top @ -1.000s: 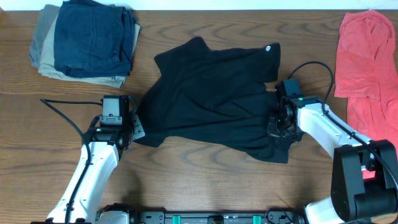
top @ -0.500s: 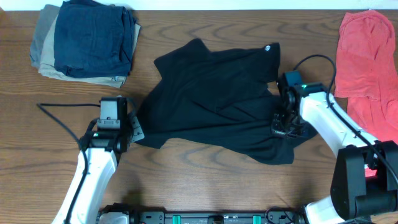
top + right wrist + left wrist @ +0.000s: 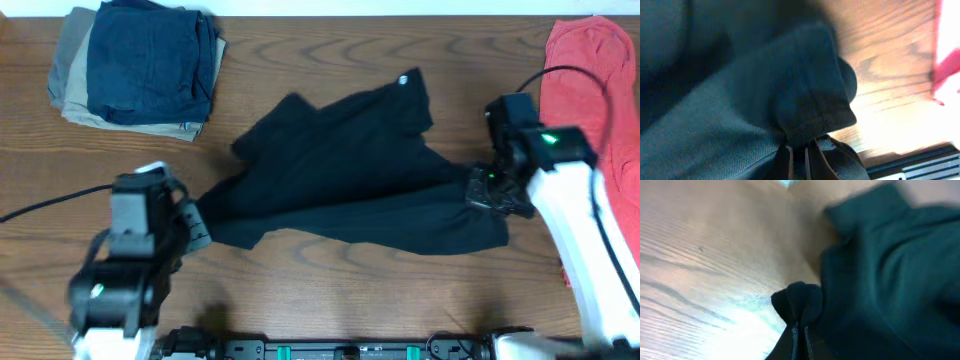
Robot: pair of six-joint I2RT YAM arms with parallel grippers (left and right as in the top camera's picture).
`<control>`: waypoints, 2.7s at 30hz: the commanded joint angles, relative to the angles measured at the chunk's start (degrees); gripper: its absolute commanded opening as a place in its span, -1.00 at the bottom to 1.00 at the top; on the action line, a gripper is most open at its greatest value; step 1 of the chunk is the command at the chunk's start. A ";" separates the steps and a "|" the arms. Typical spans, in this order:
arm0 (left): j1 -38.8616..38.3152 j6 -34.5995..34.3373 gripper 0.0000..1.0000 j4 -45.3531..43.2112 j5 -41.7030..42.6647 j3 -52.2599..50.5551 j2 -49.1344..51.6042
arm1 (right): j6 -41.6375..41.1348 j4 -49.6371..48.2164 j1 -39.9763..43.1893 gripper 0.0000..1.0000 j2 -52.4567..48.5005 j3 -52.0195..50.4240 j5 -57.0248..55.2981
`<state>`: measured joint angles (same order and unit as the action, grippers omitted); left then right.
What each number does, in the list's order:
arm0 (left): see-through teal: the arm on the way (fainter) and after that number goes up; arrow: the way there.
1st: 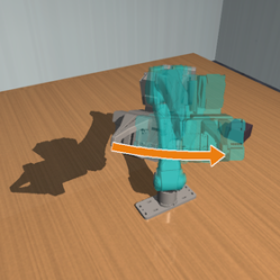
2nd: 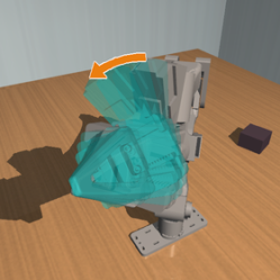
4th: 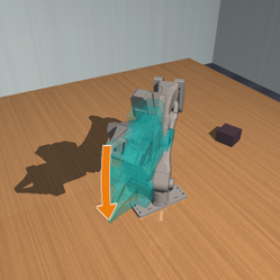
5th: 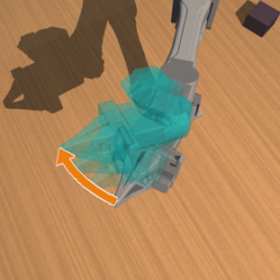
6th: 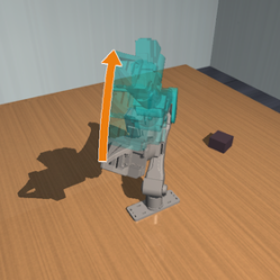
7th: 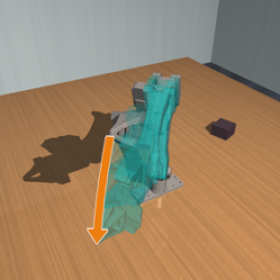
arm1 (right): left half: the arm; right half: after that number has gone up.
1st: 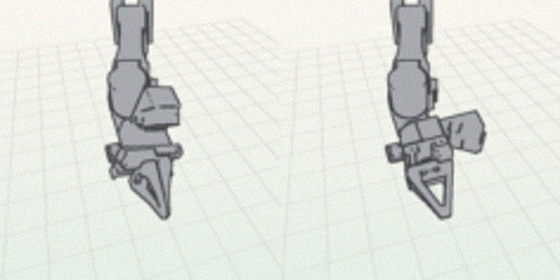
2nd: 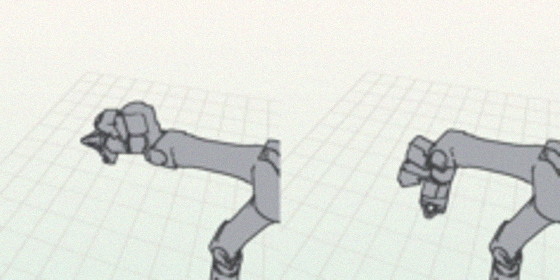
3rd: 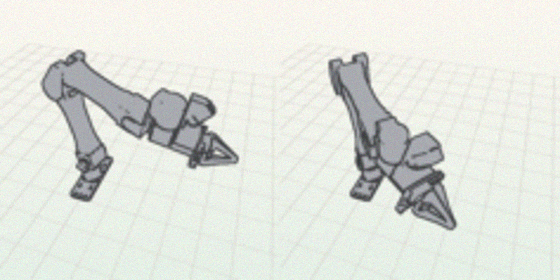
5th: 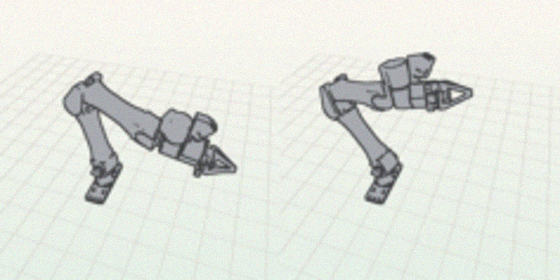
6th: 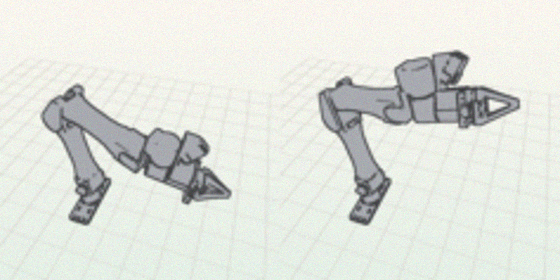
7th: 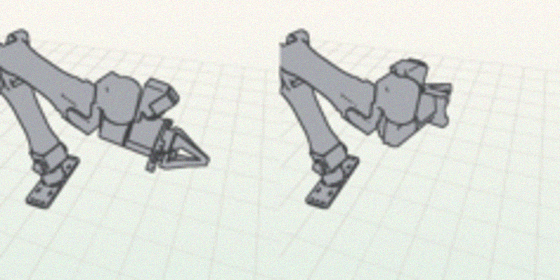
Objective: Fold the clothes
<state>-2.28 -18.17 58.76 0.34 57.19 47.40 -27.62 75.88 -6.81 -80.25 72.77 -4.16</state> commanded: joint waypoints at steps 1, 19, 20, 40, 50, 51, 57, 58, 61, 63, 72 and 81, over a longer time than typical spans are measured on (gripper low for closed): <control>0.33 0.50 -0.88 4.26 -0.81 8.35 -1.84 | -0.46 1.55 0.59 -0.98 6.25 3.39 -3.13; 0.35 1.84 -0.88 24.85 -0.83 55.89 -1.64 | 6.08 16.20 0.57 -0.79 18.38 29.70 -3.10; 0.35 1.84 -0.88 25.24 -0.83 56.39 -1.64 | 6.08 16.33 0.57 -0.88 18.38 30.08 -3.08; 0.33 1.79 -0.88 28.41 0.44 36.35 6.86 | 5.84 11.08 0.50 -0.98 6.73 23.71 0.17; 0.33 1.55 -0.88 18.56 0.72 19.23 13.42 | 8.39 2.95 -1.20 -0.81 -3.78 13.68 3.43; 0.33 1.55 -0.88 17.66 0.72 18.01 14.19 | 8.39 1.95 -1.51 -0.81 -4.74 12.55 3.61; 0.33 1.55 -0.88 13.94 0.72 12.66 18.32 | 8.41 -4.83 -3.19 -0.66 -9.62 6.58 4.17; 0.33 1.55 -0.88 13.38 0.72 11.96 18.78 | 8.41 -5.64 -3.43 -0.63 -10.32 5.95 4.24; 0.33 1.55 -0.88 11.78 0.72 10.12 20.06 | 8.39 -7.74 -4.15 -0.63 -12.66 4.44 4.46; 0.33 1.55 -0.88 11.15 0.72 9.42 20.87 | 8.39 -9.09 -4.39 -0.63 -14.34 3.58 4.46; 0.33 1.60 -0.88 9.84 0.70 8.87 21.90 | 8.39 -10.99 -4.24 -0.10 -23.37 3.10 2.03; 0.33 1.60 -0.88 9.86 0.70 8.87 21.90 | 9.49 -12.63 -2.89 -0.25 -30.71 3.10 1.88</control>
<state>-2.28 -17.54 68.64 1.32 66.11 69.28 -18.96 63.37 -10.20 -109.62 76.29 -1.39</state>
